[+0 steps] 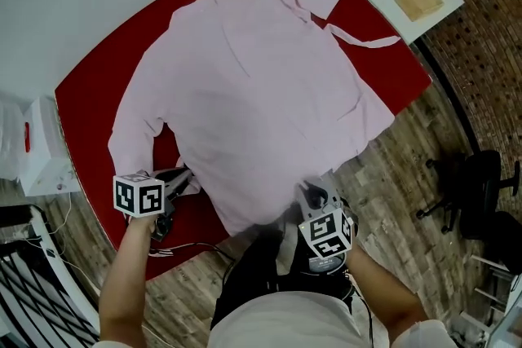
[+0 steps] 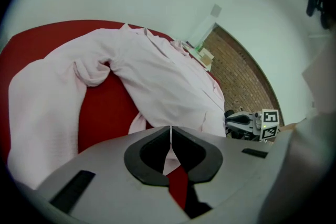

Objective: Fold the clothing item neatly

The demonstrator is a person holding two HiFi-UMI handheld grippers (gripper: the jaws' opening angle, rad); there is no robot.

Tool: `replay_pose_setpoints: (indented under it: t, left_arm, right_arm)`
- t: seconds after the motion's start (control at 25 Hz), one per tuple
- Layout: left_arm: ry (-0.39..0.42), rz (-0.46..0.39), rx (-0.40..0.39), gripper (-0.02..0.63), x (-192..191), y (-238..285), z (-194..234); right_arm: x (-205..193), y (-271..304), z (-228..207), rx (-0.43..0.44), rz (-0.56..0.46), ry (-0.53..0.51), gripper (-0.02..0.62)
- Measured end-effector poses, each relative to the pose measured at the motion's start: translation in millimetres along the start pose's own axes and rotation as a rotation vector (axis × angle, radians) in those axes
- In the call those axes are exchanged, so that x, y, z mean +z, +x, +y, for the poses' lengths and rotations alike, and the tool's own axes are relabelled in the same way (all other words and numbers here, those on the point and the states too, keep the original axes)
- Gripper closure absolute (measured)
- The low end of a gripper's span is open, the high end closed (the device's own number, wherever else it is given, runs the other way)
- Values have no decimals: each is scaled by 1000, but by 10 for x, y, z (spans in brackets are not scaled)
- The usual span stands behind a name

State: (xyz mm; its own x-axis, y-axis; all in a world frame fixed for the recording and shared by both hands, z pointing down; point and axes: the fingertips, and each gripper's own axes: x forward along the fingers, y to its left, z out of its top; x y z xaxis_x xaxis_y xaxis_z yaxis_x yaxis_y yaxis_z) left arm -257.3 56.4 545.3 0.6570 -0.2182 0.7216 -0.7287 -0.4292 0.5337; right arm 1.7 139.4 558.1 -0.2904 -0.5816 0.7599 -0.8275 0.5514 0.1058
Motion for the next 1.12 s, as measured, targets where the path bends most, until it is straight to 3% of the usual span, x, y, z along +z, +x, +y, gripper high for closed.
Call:
replay_pose_setpoints:
  t: [0.32, 0.52, 0.68, 0.92, 1.0, 1.12]
  left_arm:
    - [35, -185, -124, 600, 22, 177, -834]
    - [82, -273, -186, 600, -8, 317, -1274]
    - [118, -273, -217, 600, -112, 469, -1516]
    - [110, -213, -248, 600, -281, 665, -1707]
    - [110, -202, -254, 600, -309, 697, -1737]
    - [108, -194, -250, 600, -324, 717, -1741]
  right_arm:
    - [-504, 31, -365, 0, 85, 58, 479]
    - [-595, 105, -346, 81, 87, 56, 472]
    - [-634, 221, -255, 151, 91, 10, 472]
    - [-699, 444, -220, 163, 109, -37, 477]
    - [-665, 431, -218, 168, 90, -36, 566]
    - [-629, 349, -236, 182, 72, -30, 576]
